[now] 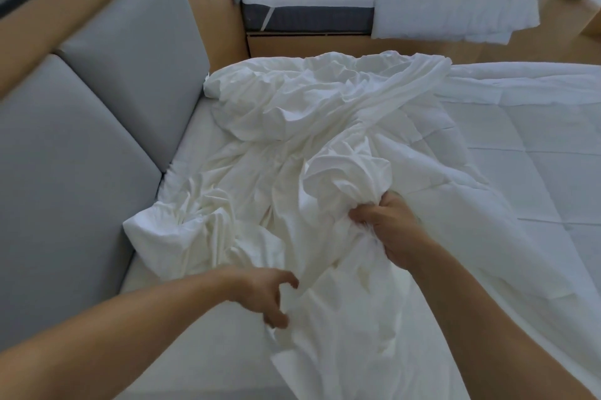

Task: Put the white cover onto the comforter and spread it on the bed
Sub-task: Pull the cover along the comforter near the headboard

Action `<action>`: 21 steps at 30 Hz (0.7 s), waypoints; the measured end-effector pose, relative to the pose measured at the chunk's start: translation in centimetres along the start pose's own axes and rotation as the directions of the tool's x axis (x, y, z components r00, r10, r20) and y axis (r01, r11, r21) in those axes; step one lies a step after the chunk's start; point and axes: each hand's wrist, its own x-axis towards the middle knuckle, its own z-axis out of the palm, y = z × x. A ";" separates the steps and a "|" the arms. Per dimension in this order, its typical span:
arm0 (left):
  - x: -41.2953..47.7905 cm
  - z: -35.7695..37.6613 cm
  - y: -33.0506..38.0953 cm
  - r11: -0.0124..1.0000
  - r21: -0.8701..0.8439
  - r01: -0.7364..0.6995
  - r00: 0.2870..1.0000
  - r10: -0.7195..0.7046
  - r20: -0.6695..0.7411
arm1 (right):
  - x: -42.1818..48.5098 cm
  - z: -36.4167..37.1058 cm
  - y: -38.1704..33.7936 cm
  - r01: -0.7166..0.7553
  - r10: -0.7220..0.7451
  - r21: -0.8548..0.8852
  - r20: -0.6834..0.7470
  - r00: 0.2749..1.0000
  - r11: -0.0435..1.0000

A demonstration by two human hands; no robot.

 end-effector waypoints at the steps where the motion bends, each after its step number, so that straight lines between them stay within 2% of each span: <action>1: 0.0 0.6 -1.2 0.998 0.060 0.013 0.999 -0.010 -0.053 | 0.0 0.2 -0.2 0.007 -0.007 -0.035 -0.015 1.000 0.999; 3: -0.3 1.2 -3.1 0.992 0.108 0.058 0.994 -0.047 -0.102 | 0.1 0.5 -0.1 0.007 -0.013 -0.096 -0.059 0.998 0.995; 4: -0.5 1.1 -3.6 0.994 0.079 0.071 0.992 -0.062 -0.109 | 0.3 0.7 0.2 0.003 -0.012 -0.114 -0.076 0.997 0.993; 6: -0.4 1.0 -3.8 0.992 -0.121 0.033 0.985 -0.053 -0.166 | 0.5 1.5 1.2 -0.019 0.013 -0.126 -0.050 0.999 0.992; 8: -0.1 0.8 -2.5 0.923 -0.369 -0.112 0.960 0.004 -0.281 | 0.2 2.6 2.2 -0.046 0.047 -0.103 0.013 0.999 0.994; 9: 0.0 0.6 -1.6 0.890 -0.419 -0.181 0.944 0.038 -0.327 | -0.1 3.1 2.4 -0.067 0.070 -0.069 0.042 0.997 0.995; 12: 0.8 1.4 0.4 0.940 -0.273 -0.203 0.938 0.107 -0.329 | -0.4 2.9 2.3 -0.112 0.101 0.112 0.101 0.990 0.987; 15: 1.9 3.9 0.0 0.983 -0.152 -0.100 0.937 0.042 -0.347 | -0.6 1.7 1.2 -0.099 0.085 0.230 0.069 0.994 0.968; 18: 1.9 6.1 -1.1 0.987 -0.156 0.040 0.960 -0.082 -0.270 | -0.9 1.2 0.2 -0.029 0.021 0.233 0.033 0.999 0.972; 21: 0.8 6.8 -1.1 0.996 -0.065 0.053 0.989 -0.062 -0.136 | -1.1 1.3 0.3 -0.008 0.009 0.194 -0.004 1.000 0.981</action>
